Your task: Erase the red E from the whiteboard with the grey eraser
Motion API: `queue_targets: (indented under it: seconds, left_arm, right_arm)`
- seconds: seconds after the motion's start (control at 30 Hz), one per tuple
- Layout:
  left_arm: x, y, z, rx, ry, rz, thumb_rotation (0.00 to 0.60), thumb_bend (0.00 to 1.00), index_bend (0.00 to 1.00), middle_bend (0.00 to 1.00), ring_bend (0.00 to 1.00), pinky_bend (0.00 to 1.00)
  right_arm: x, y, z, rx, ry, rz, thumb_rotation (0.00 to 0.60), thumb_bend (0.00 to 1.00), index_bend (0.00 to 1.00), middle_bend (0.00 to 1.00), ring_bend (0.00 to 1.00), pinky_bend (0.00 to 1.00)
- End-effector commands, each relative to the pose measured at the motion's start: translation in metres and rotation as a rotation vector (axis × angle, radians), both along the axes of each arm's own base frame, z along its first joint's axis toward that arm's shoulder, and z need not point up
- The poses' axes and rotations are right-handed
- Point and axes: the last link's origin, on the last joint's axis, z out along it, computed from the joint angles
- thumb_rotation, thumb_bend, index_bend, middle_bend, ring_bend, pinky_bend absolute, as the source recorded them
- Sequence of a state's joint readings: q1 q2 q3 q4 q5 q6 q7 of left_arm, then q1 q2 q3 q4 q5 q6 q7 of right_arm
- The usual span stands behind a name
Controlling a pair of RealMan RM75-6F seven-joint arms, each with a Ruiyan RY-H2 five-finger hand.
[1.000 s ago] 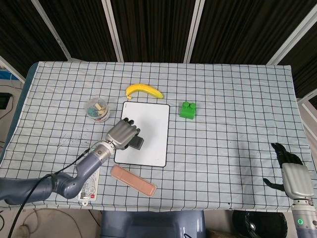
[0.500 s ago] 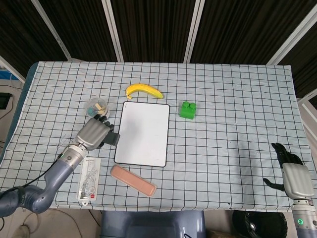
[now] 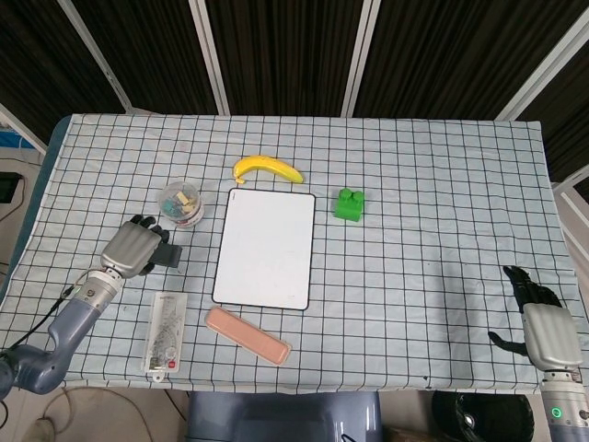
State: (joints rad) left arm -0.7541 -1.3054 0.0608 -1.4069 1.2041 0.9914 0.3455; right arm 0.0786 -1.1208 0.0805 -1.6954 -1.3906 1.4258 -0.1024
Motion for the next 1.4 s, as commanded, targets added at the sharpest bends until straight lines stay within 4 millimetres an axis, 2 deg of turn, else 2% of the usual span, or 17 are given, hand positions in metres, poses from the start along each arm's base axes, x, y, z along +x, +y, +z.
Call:
queue_targets:
  seconds: [0.03,0.27,0.53,0.63,0.73,0.8,0.97,1.13,1.23,1.4]
  left_arm:
    - [-0.004,-0.002,-0.008,-0.037,0.000,0.020,0.600,0.21,0.41,0.42,0.19,0.25]
    - [-0.012,0.003,-0.023,-0.062,-0.014,0.083,0.600,0.21,0.40,0.42,0.19,0.25]
    - [-0.007,0.006,-0.032,-0.080,-0.015,0.072,0.600,0.21,0.37,0.40,0.19,0.25]
    - [-0.004,0.005,-0.033,-0.082,-0.017,0.062,0.600,0.18,0.29,0.33,0.14,0.22]
    - [-0.006,0.004,-0.033,-0.089,0.002,0.068,0.600,0.15,0.12,0.21,0.05,0.15]
    - [-0.007,0.003,-0.032,-0.099,0.019,0.074,0.600,0.15,0.05,0.17,0.01,0.12]
    - [-0.003,-0.001,-0.029,-0.116,0.032,0.076,0.600,0.15,0.03,0.16,0.00,0.11]
    - [0.019,-0.009,-0.001,-0.008,-0.045,0.011,0.600,0.15,0.05,0.15,0.00,0.12]
    - [0.026,-0.025,0.019,0.047,-0.092,-0.029,0.600,0.15,0.05,0.16,0.00,0.15]
    - [0.012,-0.060,0.045,0.119,-0.114,-0.030,0.600,0.14,0.05,0.15,0.00,0.08]
  right_arm:
    - [0.000,0.000,0.000,0.000,0.001,0.000,0.600,0.03,0.10,0.11,0.21,0.21]
    - [-0.001,0.001,0.002,-0.003,-0.001,0.002,0.600,0.03,0.10,0.11,0.21,0.21]
    - [0.000,0.000,0.001,-0.001,0.001,0.004,0.600,0.03,0.10,0.11,0.21,0.21]
    - [0.000,0.000,0.002,-0.006,0.000,0.003,0.600,0.03,0.10,0.11,0.21,0.21]
    - [0.000,0.000,0.002,-0.009,-0.002,0.002,0.600,0.03,0.10,0.11,0.21,0.21]
    - [0.000,0.000,0.001,-0.008,-0.001,0.002,0.600,0.03,0.10,0.11,0.21,0.21]
    - [0.000,0.000,0.001,-0.008,0.001,0.002,0.600,0.03,0.10,0.11,0.21,0.21]
    - [0.000,-0.001,0.002,-0.011,0.000,0.001,0.600,0.03,0.10,0.11,0.21,0.21]
    - [-0.001,-0.001,0.001,-0.009,0.001,0.000,0.600,0.03,0.10,0.11,0.21,0.21]
    - [0.000,-0.001,0.002,-0.014,0.005,0.010,0.600,0.03,0.10,0.11,0.21,0.21]
